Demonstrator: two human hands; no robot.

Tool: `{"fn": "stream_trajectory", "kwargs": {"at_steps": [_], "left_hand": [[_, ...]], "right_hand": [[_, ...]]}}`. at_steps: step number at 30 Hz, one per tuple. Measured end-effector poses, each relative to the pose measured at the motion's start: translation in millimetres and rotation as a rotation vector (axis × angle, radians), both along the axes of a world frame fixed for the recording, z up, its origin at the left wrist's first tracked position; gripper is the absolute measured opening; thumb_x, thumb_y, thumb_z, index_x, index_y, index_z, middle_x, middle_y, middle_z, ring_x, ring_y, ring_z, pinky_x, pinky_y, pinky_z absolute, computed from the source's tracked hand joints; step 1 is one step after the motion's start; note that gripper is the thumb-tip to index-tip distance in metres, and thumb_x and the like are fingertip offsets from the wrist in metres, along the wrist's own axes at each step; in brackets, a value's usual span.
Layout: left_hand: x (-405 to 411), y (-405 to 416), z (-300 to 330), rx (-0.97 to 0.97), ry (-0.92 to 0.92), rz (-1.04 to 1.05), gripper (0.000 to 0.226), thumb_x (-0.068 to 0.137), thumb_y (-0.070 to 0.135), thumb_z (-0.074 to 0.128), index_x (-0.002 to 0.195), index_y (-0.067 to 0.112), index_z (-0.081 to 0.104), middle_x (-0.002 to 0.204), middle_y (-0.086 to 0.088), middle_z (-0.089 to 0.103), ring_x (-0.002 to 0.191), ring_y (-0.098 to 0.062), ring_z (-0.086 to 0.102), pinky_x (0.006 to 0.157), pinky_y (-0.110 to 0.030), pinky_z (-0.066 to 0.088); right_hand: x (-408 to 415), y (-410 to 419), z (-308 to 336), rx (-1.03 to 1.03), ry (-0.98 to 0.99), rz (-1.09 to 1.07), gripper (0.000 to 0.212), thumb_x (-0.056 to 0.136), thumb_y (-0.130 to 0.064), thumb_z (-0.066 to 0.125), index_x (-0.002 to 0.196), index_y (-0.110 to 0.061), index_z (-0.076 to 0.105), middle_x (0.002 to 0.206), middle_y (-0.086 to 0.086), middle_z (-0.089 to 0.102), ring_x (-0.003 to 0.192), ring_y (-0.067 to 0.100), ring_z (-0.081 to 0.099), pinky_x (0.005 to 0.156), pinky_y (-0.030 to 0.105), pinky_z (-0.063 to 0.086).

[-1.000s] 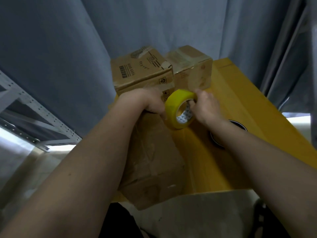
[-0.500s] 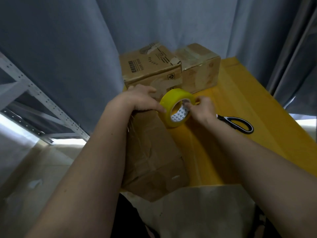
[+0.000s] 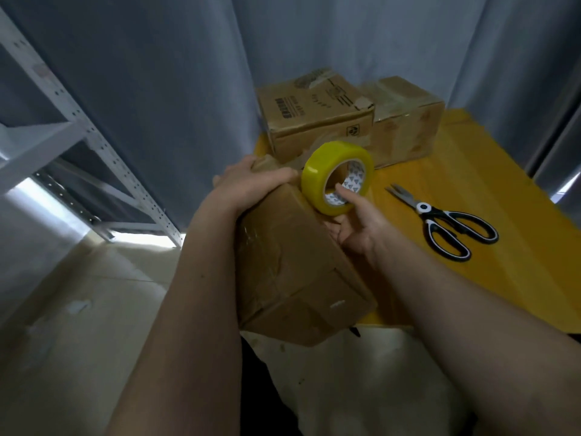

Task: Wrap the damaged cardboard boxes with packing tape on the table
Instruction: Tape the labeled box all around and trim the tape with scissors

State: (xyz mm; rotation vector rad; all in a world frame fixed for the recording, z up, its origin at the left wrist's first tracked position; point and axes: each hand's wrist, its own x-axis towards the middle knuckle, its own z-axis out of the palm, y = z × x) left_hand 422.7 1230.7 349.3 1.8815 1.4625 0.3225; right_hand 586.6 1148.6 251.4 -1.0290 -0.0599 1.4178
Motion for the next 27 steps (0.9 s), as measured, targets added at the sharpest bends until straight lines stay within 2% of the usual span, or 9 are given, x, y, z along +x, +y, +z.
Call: {"fn": "stream_trajectory", "kwargs": {"at_steps": [2,5,8,11,13,15,20,24,27], "left_hand": [[-4.1,0.4,-1.8,-0.002,-0.061,0.005,0.103,0.049,0.077,0.07,0.139,0.036,0.044,0.143,-0.001,0.044,0.131,-0.03,0.042,0.105,-0.049,0.042],[-6.5,-1.7,-4.3,-0.012,-0.155,-0.014,0.101,0.045,0.08,0.072,0.134,0.037,0.05,0.14,0.001,0.049,0.129,-0.027,0.045,0.104,-0.049,0.043],[-3.1,-6.3,-9.9,-0.012,-0.335,-0.009,0.091,0.045,0.081,0.073,0.124,0.038,0.058,0.131,0.005,0.056,0.12,-0.022,0.054,0.101,-0.046,0.046],[10.0,-11.3,-16.8,-0.002,-0.554,0.018,0.084,0.051,0.077,0.072,0.122,0.035,0.061,0.124,0.008,0.062,0.109,-0.013,0.062,0.094,-0.036,0.051],[22.4,-15.1,-24.9,0.016,-0.675,-0.004,0.079,0.06,0.072,0.071,0.129,0.034,0.058,0.123,0.01,0.062,0.107,-0.007,0.062,0.087,-0.026,0.052],[33.2,-17.7,-37.7,-0.024,-0.747,-0.043,0.077,0.072,0.062,0.071,0.14,0.033,0.047,0.134,0.008,0.055,0.117,-0.01,0.057,0.089,-0.025,0.049],[44.6,-20.1,-58.6,-0.112,-0.412,-0.155,0.104,0.075,0.054,0.076,0.154,0.036,0.012,0.161,0.003,0.02,0.145,-0.022,0.025,0.115,-0.043,0.029],[60.2,-27.2,-47.0,0.196,-0.195,-0.19,0.121,0.061,0.062,0.082,0.155,0.023,0.017,0.159,-0.001,0.026,0.146,-0.022,0.025,0.118,-0.047,0.025],[68.9,-37.6,-48.4,0.193,-0.149,-0.158,0.124,0.057,0.068,0.08,0.154,0.02,0.02,0.159,-0.003,0.025,0.146,-0.026,0.019,0.118,-0.046,0.025]], "right_hand": [[-5.8,-0.6,3.5,0.005,-0.007,-0.025,0.034,0.088,-0.025,0.067,0.116,-0.007,0.062,0.092,0.013,0.072,0.076,0.024,0.07,0.075,0.036,0.059],[-9.5,1.6,15.0,-0.06,-0.064,-0.085,0.014,0.093,-0.023,0.063,0.091,-0.01,0.059,0.058,0.008,0.067,0.042,0.019,0.063,0.037,0.024,0.05],[1.3,4.6,30.2,-0.043,-0.112,-0.212,0.021,0.094,-0.028,0.061,0.105,-0.011,0.061,0.091,0.012,0.07,0.075,0.024,0.069,0.075,0.042,0.058],[20.4,3.1,53.3,-0.005,-0.291,-0.314,0.045,0.091,-0.033,0.064,0.128,-0.009,0.055,0.118,0.012,0.065,0.101,0.029,0.065,0.092,0.046,0.052],[35.9,2.1,68.6,0.018,-0.489,-0.439,0.043,0.089,-0.029,0.067,0.126,-0.01,0.056,0.117,0.009,0.066,0.106,0.027,0.063,0.094,0.042,0.052],[47.6,0.1,83.4,0.057,-0.716,-0.523,0.015,0.087,-0.021,0.067,0.101,-0.019,0.063,0.095,-0.003,0.069,0.093,0.017,0.065,0.083,0.027,0.054],[49.5,0.7,77.5,0.101,-0.994,-0.513,0.016,0.089,-0.009,0.062,0.103,-0.017,0.064,0.089,-0.004,0.065,0.077,0.006,0.06,0.067,0.012,0.047],[38.9,7.6,72.0,0.114,-1.013,-0.507,0.02,0.089,-0.02,0.065,0.108,-0.017,0.06,0.081,-0.017,0.059,0.074,-0.004,0.056,0.059,0.002,0.042],[45.1,2.3,75.5,0.045,-0.983,-0.4,0.041,0.081,-0.017,0.074,0.116,-0.011,0.054,0.097,-0.002,0.063,0.092,0.014,0.063,0.08,0.024,0.052]]}}
